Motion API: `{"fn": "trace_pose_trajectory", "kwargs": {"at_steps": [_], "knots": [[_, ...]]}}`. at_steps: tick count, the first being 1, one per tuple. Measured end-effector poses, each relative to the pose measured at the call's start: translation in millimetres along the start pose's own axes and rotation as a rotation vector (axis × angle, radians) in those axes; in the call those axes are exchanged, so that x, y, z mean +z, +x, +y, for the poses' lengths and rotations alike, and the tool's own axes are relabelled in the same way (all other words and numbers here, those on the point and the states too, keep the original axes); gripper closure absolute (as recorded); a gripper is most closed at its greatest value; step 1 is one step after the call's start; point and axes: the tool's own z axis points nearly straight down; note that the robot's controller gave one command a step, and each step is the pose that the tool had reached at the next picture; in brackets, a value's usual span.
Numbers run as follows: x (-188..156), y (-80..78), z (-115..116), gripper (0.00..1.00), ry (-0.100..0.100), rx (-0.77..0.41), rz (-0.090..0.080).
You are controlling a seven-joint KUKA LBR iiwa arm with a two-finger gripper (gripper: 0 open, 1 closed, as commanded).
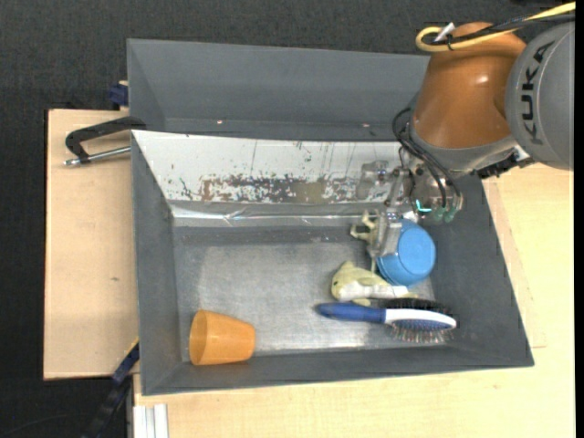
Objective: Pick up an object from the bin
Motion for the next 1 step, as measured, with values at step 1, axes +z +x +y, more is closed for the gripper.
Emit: {"fn": "trace_pose_trajectory", "kwargs": {"at_steps": [1], "knots": [[122.2,52.7,-83.9,0.00,-0.001,-0.032,-0.010]]}}
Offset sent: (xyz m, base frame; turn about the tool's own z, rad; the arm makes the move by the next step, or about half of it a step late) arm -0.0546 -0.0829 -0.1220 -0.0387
